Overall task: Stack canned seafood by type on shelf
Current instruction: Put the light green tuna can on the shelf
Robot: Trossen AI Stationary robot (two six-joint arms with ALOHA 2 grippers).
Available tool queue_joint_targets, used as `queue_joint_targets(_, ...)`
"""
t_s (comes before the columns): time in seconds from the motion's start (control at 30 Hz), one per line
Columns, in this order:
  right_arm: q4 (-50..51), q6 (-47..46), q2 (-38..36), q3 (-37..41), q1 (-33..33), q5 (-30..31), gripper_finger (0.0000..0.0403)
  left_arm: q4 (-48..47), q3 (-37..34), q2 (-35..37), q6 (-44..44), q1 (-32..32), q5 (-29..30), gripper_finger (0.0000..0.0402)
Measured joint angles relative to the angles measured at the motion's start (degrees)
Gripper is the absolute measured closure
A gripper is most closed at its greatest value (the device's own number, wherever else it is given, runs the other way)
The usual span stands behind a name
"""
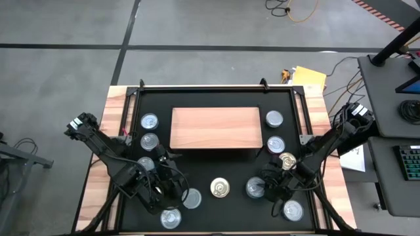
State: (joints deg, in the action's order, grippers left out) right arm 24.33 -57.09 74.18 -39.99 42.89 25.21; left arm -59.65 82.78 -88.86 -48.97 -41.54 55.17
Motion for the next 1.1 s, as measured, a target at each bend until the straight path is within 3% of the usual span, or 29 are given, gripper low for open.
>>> queue_joint_targets(0.4,-1.95,-0.12,2.83,-0.11,0.00,0.30,0.0168,-0.01,0.00,0.00,0.00,0.02,0.01,0.0086)
queue_joint_targets(1.1,-2.35,0.27,2.70,-0.02,0.00,-0.15,0.0227,0.01,0.00,0.00,0.26,0.00,0.53,0.0086)
